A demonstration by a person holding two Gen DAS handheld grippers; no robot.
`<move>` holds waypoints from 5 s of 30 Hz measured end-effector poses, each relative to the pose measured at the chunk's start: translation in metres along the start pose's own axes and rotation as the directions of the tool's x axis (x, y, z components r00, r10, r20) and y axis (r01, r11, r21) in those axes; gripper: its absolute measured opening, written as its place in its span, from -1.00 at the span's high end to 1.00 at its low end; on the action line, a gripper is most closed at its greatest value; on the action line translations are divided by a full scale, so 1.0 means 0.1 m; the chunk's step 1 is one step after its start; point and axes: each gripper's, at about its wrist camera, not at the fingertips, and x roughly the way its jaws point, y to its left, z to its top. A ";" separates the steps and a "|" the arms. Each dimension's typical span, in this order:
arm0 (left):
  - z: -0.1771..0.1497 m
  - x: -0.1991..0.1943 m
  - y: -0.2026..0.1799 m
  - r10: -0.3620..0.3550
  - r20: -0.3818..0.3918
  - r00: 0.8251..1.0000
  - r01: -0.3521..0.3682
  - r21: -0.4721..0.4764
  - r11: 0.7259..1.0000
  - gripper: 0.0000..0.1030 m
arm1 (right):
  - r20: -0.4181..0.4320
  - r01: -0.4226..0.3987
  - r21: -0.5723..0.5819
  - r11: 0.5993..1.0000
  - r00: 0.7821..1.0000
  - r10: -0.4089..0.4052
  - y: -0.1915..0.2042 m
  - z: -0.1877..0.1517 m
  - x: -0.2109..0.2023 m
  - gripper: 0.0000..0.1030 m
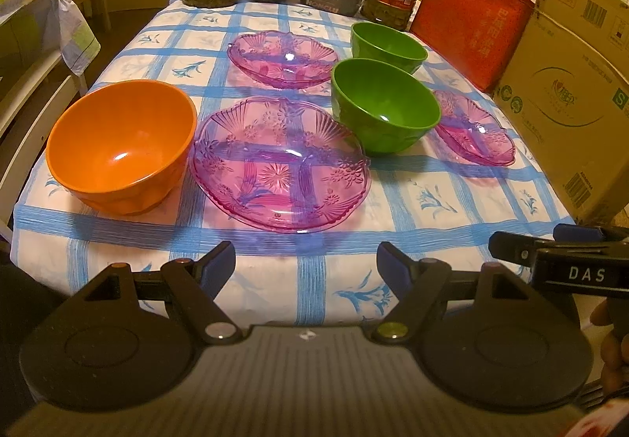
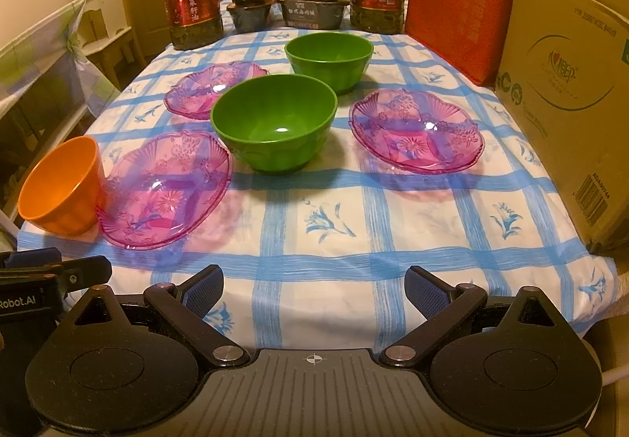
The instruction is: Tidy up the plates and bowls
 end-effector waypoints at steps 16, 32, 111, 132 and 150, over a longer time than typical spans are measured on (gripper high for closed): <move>0.01 0.00 0.01 -0.001 -0.001 1.000 0.001 0.004 1.000 -0.49 | 0.000 -0.002 0.000 1.000 1.000 0.002 0.00 0.00 0.00 -0.91; 0.01 0.00 0.01 0.000 -0.002 1.000 0.000 0.003 1.000 -0.49 | -0.001 -0.002 0.000 1.000 1.000 0.002 0.01 0.00 0.01 -0.91; 0.27 0.90 0.75 0.064 -0.017 0.998 -0.066 -0.321 0.945 0.63 | -0.094 -0.277 0.122 0.953 0.953 0.289 0.32 0.61 1.45 0.81; 0.20 0.36 0.59 0.003 0.011 1.000 0.000 -0.242 0.970 0.72 | -0.038 -0.262 0.173 0.949 0.962 0.272 0.21 0.35 0.70 0.80; 0.39 0.05 0.61 0.020 0.085 0.996 0.000 -0.226 0.974 0.72 | 0.049 -0.293 0.120 0.949 0.956 0.289 0.37 0.58 0.43 0.80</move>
